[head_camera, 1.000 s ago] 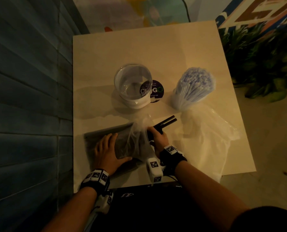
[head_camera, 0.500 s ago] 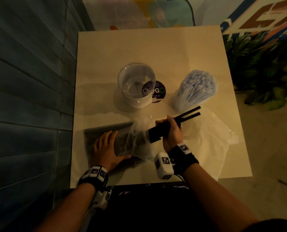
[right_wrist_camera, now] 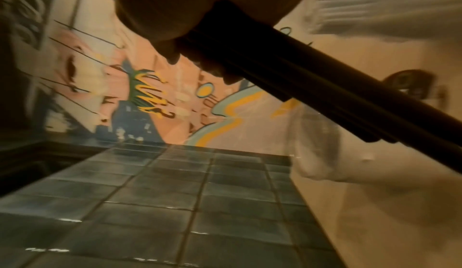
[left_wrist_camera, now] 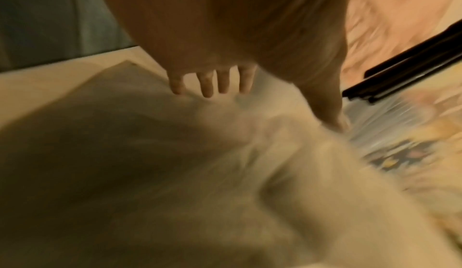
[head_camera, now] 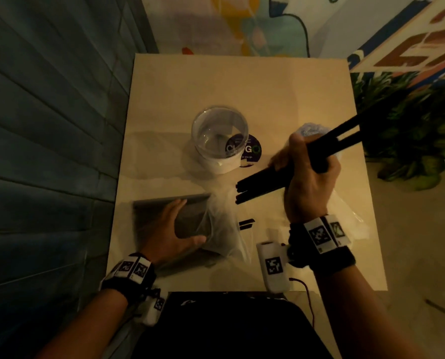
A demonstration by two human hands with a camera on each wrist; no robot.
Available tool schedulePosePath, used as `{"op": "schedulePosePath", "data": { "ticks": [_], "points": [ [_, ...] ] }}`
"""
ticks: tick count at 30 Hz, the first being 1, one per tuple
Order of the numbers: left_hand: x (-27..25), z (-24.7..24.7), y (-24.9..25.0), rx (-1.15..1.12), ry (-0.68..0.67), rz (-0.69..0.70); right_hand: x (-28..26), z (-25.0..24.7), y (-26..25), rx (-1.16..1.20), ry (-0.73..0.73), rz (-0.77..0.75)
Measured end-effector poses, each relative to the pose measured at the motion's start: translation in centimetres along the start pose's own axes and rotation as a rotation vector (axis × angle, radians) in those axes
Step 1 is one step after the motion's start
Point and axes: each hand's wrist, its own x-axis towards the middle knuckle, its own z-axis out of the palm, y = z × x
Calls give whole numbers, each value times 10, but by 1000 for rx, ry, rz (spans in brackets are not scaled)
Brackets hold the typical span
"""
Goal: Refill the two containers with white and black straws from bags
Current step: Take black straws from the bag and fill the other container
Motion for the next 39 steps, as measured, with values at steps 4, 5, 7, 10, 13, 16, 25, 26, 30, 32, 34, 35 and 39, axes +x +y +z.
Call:
{"op": "schedulePosePath", "data": {
  "ticks": [4, 5, 7, 10, 13, 16, 25, 26, 30, 32, 34, 35, 39],
  "points": [
    [-6, 0, 45, -797, -25, -14, -6, 16, -25, 119, -131, -28],
    [-5, 1, 57, -976, -75, -62, -12, 22, -26, 136, -156, -19],
    [-4, 2, 78, -1309, -200, -178, -24, 35, -24, 142, -218, 17],
    [0, 4, 91, -1580, -232, -282, -37, 49, -17, 59, -345, 70],
    [5, 5, 92, -1601, -198, -274, -41, 54, -7, -60, -413, 100],
    [4, 2, 97, -1514, -163, -219, -42, 59, 9, -72, -438, 201],
    [45, -34, 96, -729, 382, 106, 29, 72, -8, -13, -235, -5],
    [54, -41, 98, -490, 514, 251, 42, 72, -9, -20, -206, -37],
    [88, -48, 108, 75, 438, 523, 79, 75, 1, -95, -147, -92],
    [103, -44, 111, 175, 302, 448, 84, 75, 12, -128, -126, -71],
    [109, -38, 110, 196, 258, 442, 84, 71, 22, -142, -113, -47],
    [109, -34, 108, 186, 266, 467, 83, 69, 26, -140, -110, -37],
    [99, -19, 95, 148, 233, 566, 81, 60, 41, -182, -111, -13]
  ]
}}
